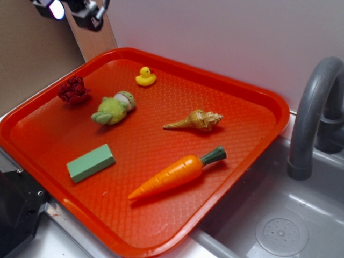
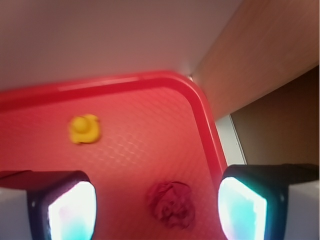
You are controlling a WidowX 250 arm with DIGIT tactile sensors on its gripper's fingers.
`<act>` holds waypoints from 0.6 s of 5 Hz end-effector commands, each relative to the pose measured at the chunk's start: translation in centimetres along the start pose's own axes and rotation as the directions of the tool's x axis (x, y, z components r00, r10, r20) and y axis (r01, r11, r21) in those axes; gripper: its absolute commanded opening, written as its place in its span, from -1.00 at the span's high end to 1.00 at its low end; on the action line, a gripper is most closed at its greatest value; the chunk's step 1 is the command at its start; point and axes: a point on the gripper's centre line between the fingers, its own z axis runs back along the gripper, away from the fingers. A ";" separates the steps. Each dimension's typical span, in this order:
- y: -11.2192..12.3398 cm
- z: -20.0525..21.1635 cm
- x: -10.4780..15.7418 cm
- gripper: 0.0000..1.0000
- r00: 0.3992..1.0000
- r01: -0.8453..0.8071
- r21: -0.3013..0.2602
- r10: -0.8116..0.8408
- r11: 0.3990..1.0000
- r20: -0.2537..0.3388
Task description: Grab the red paper.
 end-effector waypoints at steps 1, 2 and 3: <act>3.0 -3.2 -0.5 -1.00 0.991 0.024 0.030 -0.020 0.999 -0.130; 2.7 -5.1 -1.5 -1.00 0.973 0.071 0.012 -0.067 0.997 -0.223; 2.2 -6.3 -2.5 -1.00 0.953 0.099 -0.010 -0.098 0.995 -0.287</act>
